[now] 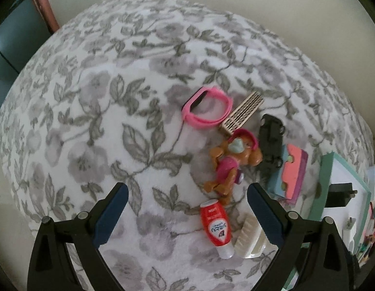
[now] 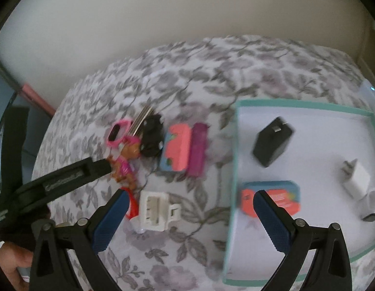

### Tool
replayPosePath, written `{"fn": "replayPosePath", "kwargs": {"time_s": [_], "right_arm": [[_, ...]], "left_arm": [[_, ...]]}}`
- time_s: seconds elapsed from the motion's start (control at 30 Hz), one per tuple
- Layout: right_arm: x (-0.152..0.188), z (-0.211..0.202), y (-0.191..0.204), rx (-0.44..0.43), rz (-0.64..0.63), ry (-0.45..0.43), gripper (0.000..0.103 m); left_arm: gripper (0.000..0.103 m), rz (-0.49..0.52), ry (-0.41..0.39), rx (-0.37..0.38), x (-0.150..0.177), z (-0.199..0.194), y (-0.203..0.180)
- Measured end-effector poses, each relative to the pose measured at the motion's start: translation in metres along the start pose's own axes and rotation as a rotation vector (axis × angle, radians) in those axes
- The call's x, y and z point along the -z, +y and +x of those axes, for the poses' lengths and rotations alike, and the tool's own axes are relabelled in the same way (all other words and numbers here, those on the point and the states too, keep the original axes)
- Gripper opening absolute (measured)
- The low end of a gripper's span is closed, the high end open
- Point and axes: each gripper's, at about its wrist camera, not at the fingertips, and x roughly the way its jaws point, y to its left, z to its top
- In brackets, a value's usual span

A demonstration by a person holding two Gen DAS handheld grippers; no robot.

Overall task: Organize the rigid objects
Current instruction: 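Move both tools back over the remaining pile of items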

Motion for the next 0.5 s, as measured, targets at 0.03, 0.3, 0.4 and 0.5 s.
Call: {"fn": "replayPosePath", "kwargs": {"time_s": [0.03,0.3,0.4,0.5], "right_arm": [[0.002,0.004,0.006,0.006,-0.023,0.007,0.103],[0.012,0.035,0.028,0.034,-0.110,0.080,0.103],[0.015,0.044,0.029,0.040,-0.113,0.097,0.103],[0.016,0.050,0.029,0.045,-0.113,0.109,0.103]], "left_arm": [[0.098,-0.008,0.004,-0.002,0.000,0.002,0.002],[0.098,-0.058,0.020,-0.005,-0.003,0.007,0.018],[0.098,-0.057,0.031,-0.003,-0.003,0.010,0.019],[0.098,-0.049,0.042,0.006,-0.005,0.015,0.018]]}}
